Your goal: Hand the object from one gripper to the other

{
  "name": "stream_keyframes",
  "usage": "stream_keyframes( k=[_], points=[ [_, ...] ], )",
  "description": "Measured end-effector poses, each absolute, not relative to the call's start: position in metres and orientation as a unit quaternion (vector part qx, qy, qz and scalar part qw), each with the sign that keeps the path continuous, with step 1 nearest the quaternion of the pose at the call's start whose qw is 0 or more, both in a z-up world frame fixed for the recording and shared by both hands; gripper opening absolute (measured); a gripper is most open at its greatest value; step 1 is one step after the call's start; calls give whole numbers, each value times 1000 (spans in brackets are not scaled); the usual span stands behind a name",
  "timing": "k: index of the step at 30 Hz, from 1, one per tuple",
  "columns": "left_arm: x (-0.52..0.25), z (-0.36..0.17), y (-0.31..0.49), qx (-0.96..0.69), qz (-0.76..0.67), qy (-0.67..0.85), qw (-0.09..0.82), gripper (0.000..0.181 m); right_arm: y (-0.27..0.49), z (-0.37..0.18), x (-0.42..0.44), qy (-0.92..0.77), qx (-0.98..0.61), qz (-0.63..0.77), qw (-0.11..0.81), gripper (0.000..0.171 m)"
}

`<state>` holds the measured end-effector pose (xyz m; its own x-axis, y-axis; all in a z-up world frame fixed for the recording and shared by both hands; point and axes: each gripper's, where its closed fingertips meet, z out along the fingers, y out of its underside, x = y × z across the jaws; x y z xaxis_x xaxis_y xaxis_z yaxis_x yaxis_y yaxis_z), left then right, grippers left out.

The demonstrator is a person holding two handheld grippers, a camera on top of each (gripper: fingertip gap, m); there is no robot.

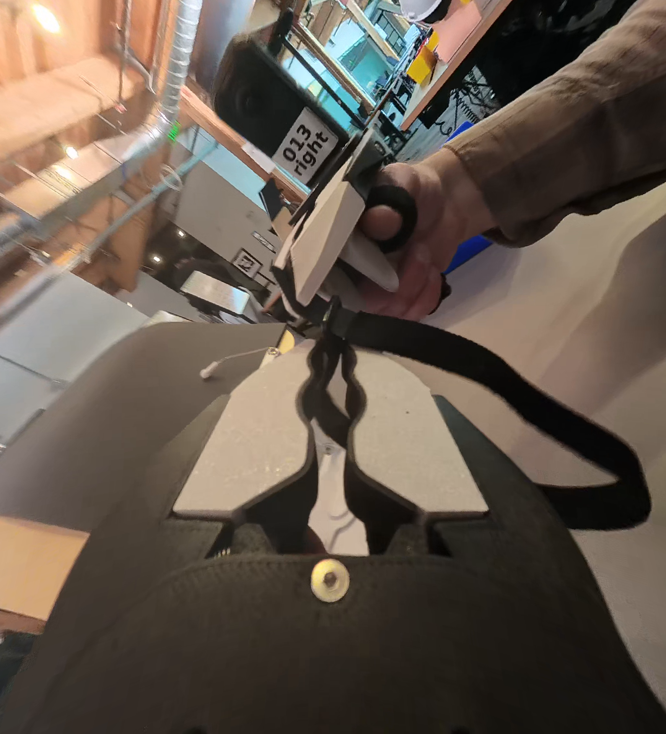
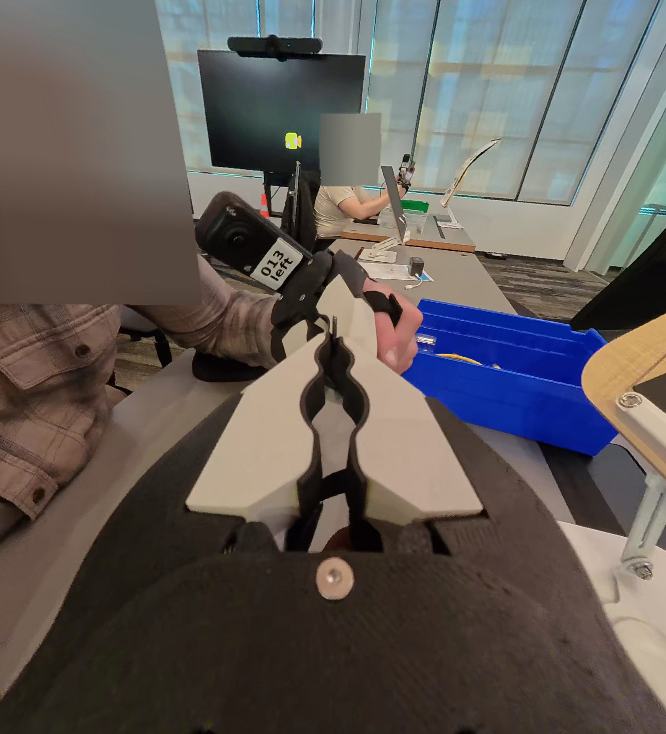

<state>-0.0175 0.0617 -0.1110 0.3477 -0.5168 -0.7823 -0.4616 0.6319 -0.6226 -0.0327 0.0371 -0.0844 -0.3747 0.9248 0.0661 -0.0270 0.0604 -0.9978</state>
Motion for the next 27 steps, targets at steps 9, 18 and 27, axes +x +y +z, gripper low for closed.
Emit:
stream_keyframes(
  k=[9,18,27],
  points=[
    [-16,-119,56,-401,23,611,682,4,22,-87,-29,-640,-346,540,423,0],
    [-10,-124,48,-391,25,631,670,4,25,-87,-28,-640,-352,540,419,0],
    [-9,-125,47,-407,0,628,663,3,32,-90,-29,-647,-354,505,448,0]
  ],
)
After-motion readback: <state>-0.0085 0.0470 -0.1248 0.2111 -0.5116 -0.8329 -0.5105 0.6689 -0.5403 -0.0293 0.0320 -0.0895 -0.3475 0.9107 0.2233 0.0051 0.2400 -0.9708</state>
